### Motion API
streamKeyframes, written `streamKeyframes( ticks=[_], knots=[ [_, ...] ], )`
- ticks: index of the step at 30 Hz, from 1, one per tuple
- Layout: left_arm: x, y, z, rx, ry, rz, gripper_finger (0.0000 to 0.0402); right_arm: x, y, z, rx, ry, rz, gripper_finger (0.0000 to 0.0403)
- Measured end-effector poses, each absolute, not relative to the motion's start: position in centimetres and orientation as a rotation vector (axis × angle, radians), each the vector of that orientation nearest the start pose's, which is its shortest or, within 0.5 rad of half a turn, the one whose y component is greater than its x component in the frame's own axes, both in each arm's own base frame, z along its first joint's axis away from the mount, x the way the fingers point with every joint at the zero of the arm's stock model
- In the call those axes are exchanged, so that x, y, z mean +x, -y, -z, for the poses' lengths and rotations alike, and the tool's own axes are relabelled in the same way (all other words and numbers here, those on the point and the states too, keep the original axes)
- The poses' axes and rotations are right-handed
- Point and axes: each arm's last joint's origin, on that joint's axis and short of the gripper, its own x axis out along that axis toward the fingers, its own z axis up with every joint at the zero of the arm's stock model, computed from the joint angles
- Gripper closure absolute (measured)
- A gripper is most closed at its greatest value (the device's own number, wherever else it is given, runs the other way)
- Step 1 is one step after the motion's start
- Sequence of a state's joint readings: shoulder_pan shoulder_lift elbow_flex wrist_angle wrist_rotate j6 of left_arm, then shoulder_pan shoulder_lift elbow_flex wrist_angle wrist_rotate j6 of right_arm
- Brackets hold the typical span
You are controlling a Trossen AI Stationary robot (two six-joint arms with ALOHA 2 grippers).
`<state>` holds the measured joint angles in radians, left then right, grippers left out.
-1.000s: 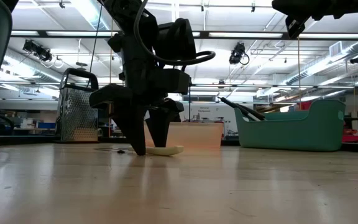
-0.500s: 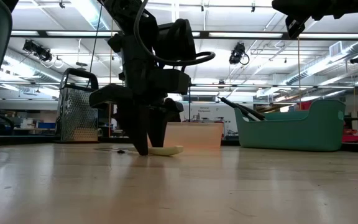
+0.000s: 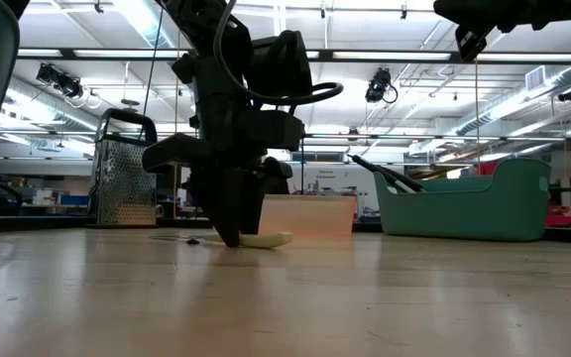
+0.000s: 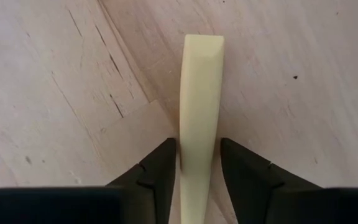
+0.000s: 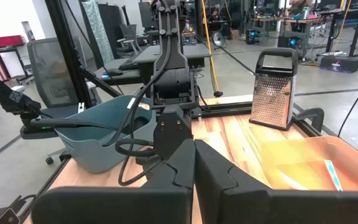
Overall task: Pick & Place Kitchen Items
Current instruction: Put the yellow knife into the orange bin
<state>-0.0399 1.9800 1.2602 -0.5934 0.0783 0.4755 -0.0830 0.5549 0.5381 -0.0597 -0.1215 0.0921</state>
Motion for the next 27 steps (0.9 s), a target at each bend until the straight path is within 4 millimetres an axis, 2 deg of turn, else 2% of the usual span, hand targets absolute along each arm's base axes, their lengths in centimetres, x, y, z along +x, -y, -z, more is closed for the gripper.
streamKeyframes(
  ticks=[21,27],
  knots=[
    [37.29,1.70,-13.57,0.412,-1.260,0.428,0.0314,13.76,0.80,-29.11,0.100,-0.077,-0.035,0.0395],
    [37.29,1.70,-13.57,0.432,-1.256,0.443,0.0317,13.76,0.80,-29.11,0.100,-0.077,-0.035,0.0395]
  ],
)
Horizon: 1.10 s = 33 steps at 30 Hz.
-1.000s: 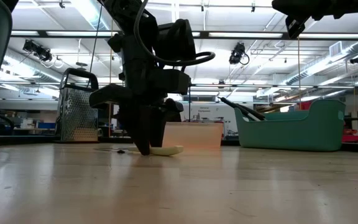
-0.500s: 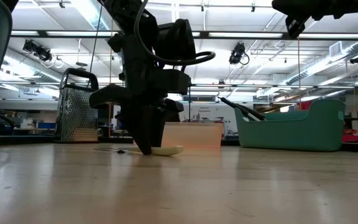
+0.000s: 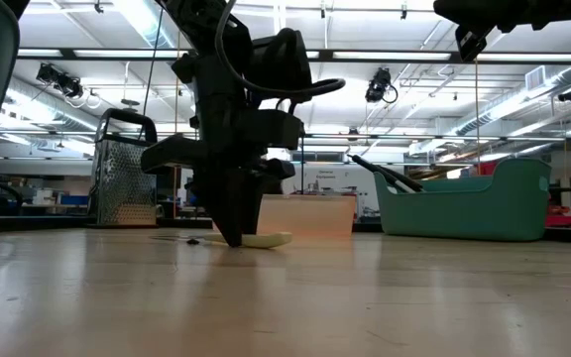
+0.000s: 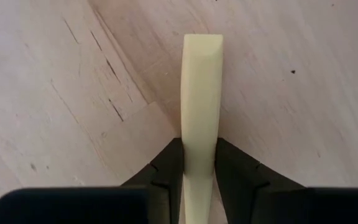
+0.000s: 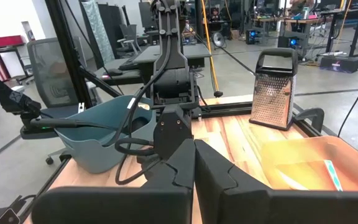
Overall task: Pick & Place Kitchen Items
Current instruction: Put the yellow knife into the orange bin
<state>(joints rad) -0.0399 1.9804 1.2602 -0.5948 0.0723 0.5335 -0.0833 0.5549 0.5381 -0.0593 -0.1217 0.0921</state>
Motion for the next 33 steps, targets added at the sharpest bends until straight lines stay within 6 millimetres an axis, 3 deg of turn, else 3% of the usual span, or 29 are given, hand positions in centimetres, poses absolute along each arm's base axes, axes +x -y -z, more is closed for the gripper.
streamKeyframes(
  ticks=[33],
  knots=[
    [37.44,1.74,-13.64,0.428,-1.241,0.447,0.0327,13.75,0.79,-29.12,0.100,-0.077,-0.037,0.0395]
  ],
)
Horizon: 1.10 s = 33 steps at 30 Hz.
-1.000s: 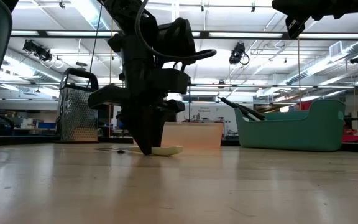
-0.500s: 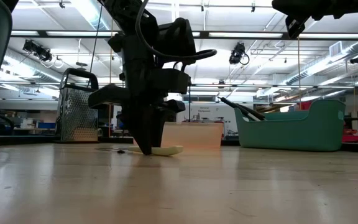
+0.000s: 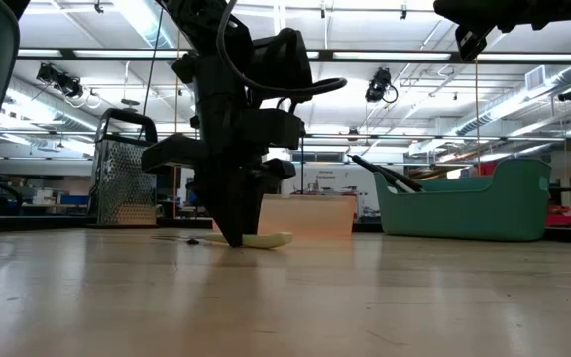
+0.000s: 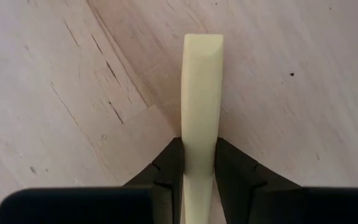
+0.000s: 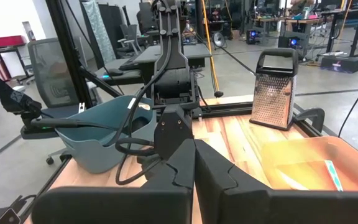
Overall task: Pick & Place Kitchen Items
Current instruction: Put the yellow knife into the orange bin
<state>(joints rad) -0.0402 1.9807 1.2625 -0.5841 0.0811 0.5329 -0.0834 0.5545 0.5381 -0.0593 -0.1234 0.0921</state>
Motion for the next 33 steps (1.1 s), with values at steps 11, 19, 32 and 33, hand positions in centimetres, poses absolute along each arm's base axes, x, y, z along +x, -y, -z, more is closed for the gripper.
streamKeyframes(
  ticks=[11,19,32,33],
  knots=[
    [36.4,1.7,-16.4,0.413,-1.231,0.417,0.0328,13.8,0.8,-29.3,0.098,-0.057,-0.037,0.0395],
    [35.3,1.6,-19.1,0.392,-1.209,0.396,0.0328,13.8,0.8,-29.3,0.098,-0.055,-0.038,0.0395],
    [33.1,1.6,-23.7,0.356,-1.124,0.350,0.0328,13.8,0.8,-29.4,0.096,-0.047,-0.037,0.0395],
    [32.9,1.6,-24.1,0.353,-1.117,0.347,0.0328,13.8,0.8,-29.4,0.096,-0.046,-0.037,0.0395]
  ],
)
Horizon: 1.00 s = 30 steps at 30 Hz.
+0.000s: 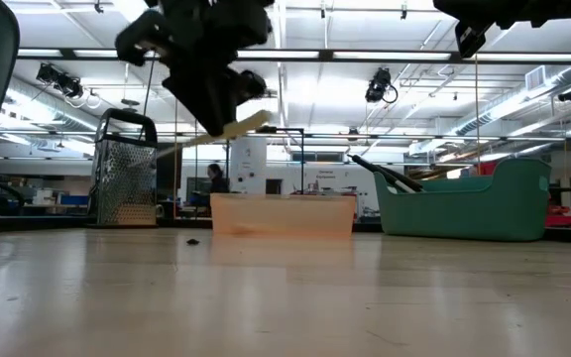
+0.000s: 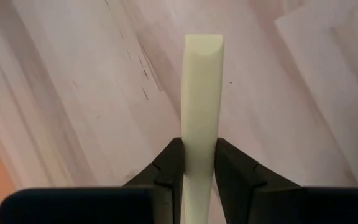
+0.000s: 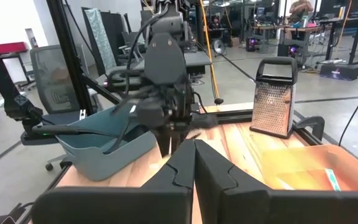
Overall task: Pick & Place Kitchen Items
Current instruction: Put the yellow knife into the orange bin
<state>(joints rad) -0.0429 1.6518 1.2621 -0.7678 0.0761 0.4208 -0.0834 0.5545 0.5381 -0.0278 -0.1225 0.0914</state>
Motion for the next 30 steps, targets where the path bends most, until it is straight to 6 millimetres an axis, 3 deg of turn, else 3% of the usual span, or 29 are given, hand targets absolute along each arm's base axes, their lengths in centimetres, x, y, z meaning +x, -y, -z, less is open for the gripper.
streamKeyframes(
  ticks=[15,30],
  knots=[
    [30.2,1.5,-28.4,0.301,-1.006,0.314,0.0328,13.8,0.8,-29.6,0.071,-0.030,-0.036,0.0395],
    [28.3,-0.4,-31.5,0.239,-0.903,0.175,0.0328,13.8,0.8,-30.0,0.067,0.017,-0.037,0.0395]
  ],
)
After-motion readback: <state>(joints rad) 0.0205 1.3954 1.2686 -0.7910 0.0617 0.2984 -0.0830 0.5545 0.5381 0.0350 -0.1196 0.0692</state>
